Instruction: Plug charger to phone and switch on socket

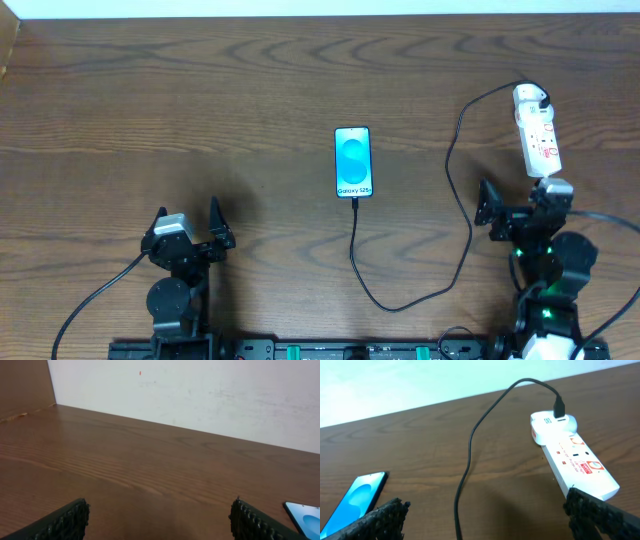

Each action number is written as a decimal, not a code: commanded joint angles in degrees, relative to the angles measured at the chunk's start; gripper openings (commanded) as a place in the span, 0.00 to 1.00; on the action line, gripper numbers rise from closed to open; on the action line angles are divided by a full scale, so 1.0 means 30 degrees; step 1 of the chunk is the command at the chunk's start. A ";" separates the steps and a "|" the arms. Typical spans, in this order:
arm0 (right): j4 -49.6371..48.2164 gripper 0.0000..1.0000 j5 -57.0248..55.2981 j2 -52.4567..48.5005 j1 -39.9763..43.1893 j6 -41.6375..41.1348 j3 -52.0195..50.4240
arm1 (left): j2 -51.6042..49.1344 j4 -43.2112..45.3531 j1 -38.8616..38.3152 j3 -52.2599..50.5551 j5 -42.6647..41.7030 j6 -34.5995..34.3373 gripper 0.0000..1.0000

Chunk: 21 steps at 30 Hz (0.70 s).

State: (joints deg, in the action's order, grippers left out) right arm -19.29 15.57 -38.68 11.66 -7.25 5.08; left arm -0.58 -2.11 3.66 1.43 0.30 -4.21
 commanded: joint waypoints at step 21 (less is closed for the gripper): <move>0.7745 0.99 -0.6710 0.9449 -0.3366 0.0000 -0.1588 | 0.0117 -0.0699 0.0095 -0.0401 0.0109 0.0255 0.90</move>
State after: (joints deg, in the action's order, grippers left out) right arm 3.81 -1.02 -13.91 1.93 -7.22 0.38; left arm -0.58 -2.11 3.66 1.45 0.30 -4.19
